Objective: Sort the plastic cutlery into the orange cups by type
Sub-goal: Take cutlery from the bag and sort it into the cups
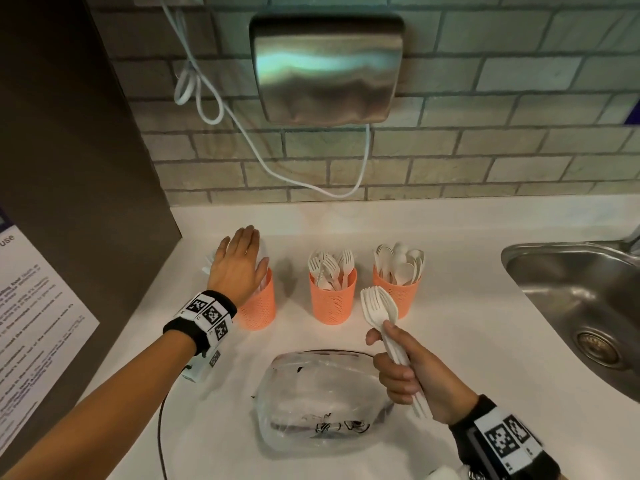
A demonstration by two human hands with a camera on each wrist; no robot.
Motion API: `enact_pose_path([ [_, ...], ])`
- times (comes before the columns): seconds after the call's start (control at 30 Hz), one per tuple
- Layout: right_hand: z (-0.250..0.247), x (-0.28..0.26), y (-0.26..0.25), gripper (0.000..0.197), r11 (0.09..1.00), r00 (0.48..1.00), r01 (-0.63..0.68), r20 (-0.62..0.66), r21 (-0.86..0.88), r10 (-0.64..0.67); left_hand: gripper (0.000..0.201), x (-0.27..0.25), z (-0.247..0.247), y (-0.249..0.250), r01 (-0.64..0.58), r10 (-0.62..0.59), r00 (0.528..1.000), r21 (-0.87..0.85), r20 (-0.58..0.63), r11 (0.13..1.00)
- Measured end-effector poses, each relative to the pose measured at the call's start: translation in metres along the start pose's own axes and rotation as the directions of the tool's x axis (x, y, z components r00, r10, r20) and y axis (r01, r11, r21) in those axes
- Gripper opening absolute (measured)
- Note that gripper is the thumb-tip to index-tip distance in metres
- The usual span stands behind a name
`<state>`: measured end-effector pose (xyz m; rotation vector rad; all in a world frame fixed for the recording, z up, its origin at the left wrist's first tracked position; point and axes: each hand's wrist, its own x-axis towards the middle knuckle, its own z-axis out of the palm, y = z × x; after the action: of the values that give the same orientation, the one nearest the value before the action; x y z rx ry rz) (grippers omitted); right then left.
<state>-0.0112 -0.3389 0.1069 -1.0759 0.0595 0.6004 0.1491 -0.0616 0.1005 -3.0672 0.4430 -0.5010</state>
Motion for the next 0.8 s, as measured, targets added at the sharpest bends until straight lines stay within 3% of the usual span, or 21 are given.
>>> enact_pose_path([
  [0.13,-0.006,0.003,0.001,0.03,0.988,0.981,-0.032,0.194,0.154,0.002,0.057,0.0,-0.007,0.001,0.002,0.004,0.997,-0.072,0.078,0.997],
  [0.3,-0.006,0.005,0.0,0.023,0.97,0.945,-0.094,0.326,0.224,0.017,0.042,0.005,-0.009,-0.003,-0.019,0.019,0.999,-0.01,0.04,1.0],
  [0.43,-0.004,0.003,-0.002,0.031,0.915,0.857,-0.209,0.516,0.344,0.002,0.049,0.001,-0.003,-0.004,-0.023,0.02,0.996,0.032,0.088,0.999],
  [0.53,-0.003,0.002,-0.005,0.03,0.897,0.821,-0.26,0.57,0.356,0.012,0.041,0.0,0.004,-0.009,0.021,-0.02,0.996,-0.006,0.091,1.0],
  [0.63,-0.002,0.001,-0.007,0.025,0.921,0.861,-0.222,0.507,0.321,0.031,0.047,0.001,0.007,-0.011,0.052,-0.046,0.993,-0.047,0.106,0.998],
  [0.73,0.002,-0.001,-0.011,0.027,0.988,0.963,-0.068,0.266,0.141,0.028,0.046,0.001,-0.002,-0.007,0.055,-0.049,0.995,-0.082,0.081,0.995],
  [0.8,0.005,0.0,-0.015,0.029,1.0,0.991,0.029,0.132,-0.006,-0.028,0.05,0.0,-0.008,-0.005,0.068,-0.066,0.998,-0.149,0.024,0.986],
])
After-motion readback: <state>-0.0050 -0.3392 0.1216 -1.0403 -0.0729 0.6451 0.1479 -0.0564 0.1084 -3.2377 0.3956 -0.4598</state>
